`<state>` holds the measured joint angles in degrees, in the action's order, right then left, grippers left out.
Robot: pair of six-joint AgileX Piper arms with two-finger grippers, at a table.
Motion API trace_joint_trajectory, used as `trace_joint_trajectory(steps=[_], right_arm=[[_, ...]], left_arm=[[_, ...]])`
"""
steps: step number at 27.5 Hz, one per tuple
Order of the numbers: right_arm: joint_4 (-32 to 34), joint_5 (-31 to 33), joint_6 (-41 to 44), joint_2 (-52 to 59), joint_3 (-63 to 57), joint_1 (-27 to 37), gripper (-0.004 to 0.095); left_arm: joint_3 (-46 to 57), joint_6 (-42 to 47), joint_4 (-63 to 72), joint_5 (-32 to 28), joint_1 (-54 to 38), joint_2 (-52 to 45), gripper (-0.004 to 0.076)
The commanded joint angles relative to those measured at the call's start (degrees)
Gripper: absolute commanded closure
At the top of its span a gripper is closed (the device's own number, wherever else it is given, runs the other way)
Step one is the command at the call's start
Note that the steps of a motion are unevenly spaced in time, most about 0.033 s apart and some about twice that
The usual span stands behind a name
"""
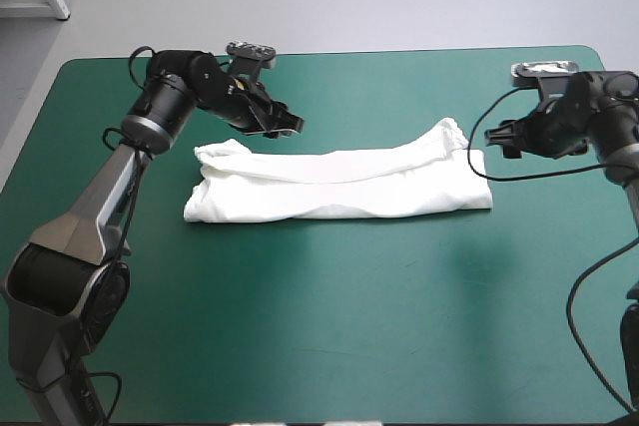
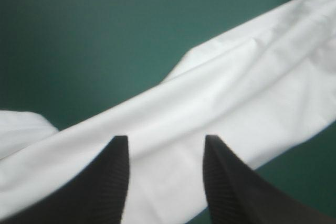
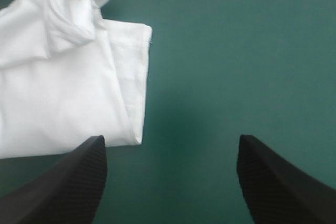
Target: Fold the cloth
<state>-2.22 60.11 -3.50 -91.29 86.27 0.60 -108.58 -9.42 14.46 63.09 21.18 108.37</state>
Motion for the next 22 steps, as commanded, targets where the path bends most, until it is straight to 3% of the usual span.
trace_joint_trajectory(steps=[1, 3, 7, 22], right_arm=[[-6.02, -2.19, -4.85, 4.02, -2.2, 5.95, 0.026], [-11.3, -2.22, -7.69, 4.02, -3.92, 8.99, 0.026], [-20.43, -3.26, -13.06, 3.52, -6.92, 12.81, 0.026], [-30.51, -2.72, -16.28, -4.6, -7.63, 13.35, 0.026]], left_arm=[[-1.36, -0.65, 1.26, -2.52, 3.45, -1.75, 0.0598], [-1.36, -0.65, 1.26, -2.94, 4.84, -0.72, 0.0706], [-1.36, -0.76, 1.26, -3.09, 7.07, 2.12, 0.0703], [-1.23, -0.43, 1.08, -4.12, 8.2, 14.34, 0.0705]])
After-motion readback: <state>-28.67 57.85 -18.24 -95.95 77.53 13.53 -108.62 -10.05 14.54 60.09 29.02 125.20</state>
